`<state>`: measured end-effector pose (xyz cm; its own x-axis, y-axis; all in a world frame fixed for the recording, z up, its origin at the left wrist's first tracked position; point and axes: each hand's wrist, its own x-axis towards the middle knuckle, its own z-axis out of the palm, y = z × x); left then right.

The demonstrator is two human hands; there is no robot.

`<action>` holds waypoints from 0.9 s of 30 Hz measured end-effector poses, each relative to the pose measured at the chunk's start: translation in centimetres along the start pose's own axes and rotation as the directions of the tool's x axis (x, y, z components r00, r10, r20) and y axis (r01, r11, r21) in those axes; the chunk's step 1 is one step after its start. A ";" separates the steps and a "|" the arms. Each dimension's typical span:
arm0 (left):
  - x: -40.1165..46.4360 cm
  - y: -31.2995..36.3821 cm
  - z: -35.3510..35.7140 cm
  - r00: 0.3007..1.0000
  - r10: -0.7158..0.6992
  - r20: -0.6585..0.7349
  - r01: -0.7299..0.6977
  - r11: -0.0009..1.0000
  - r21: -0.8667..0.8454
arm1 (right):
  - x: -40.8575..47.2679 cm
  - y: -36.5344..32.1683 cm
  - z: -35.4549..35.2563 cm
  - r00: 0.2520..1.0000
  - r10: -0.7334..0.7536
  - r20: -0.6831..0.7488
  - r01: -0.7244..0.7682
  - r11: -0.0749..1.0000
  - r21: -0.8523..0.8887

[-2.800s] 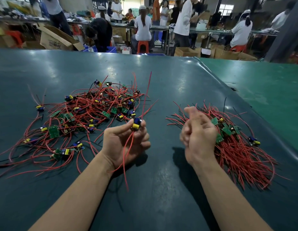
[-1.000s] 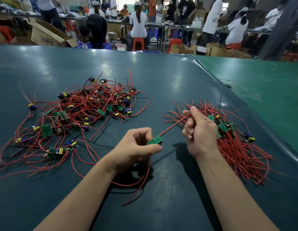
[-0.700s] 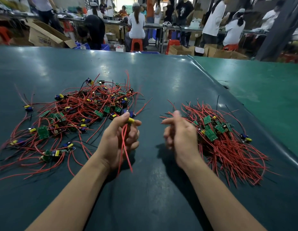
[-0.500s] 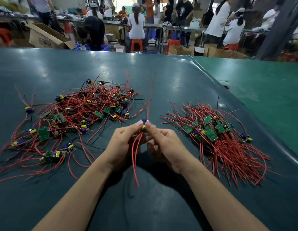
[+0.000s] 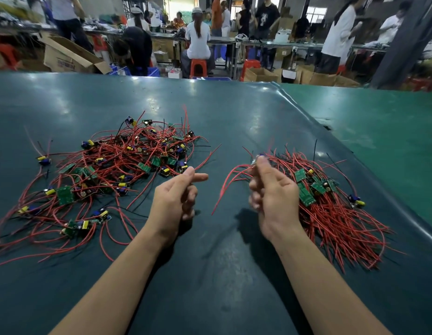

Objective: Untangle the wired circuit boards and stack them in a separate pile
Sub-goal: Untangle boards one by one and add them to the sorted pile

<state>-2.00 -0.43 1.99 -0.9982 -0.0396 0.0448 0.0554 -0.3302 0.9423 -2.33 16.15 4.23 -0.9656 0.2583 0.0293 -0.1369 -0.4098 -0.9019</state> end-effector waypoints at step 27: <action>0.4 0.5 -3.2 0.713 0.686 -0.147 0.084 0.124 0.989 | -0.4 -0.1 0.0 0.960 0.251 0.128 -0.263 0.961 0.090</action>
<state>-2.32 -3.69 1.43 -0.6706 -0.3929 0.6293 -0.0994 0.8882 0.4486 -1.90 16.08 4.34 -0.9891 0.0334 -0.1431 0.1026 -0.5401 -0.8353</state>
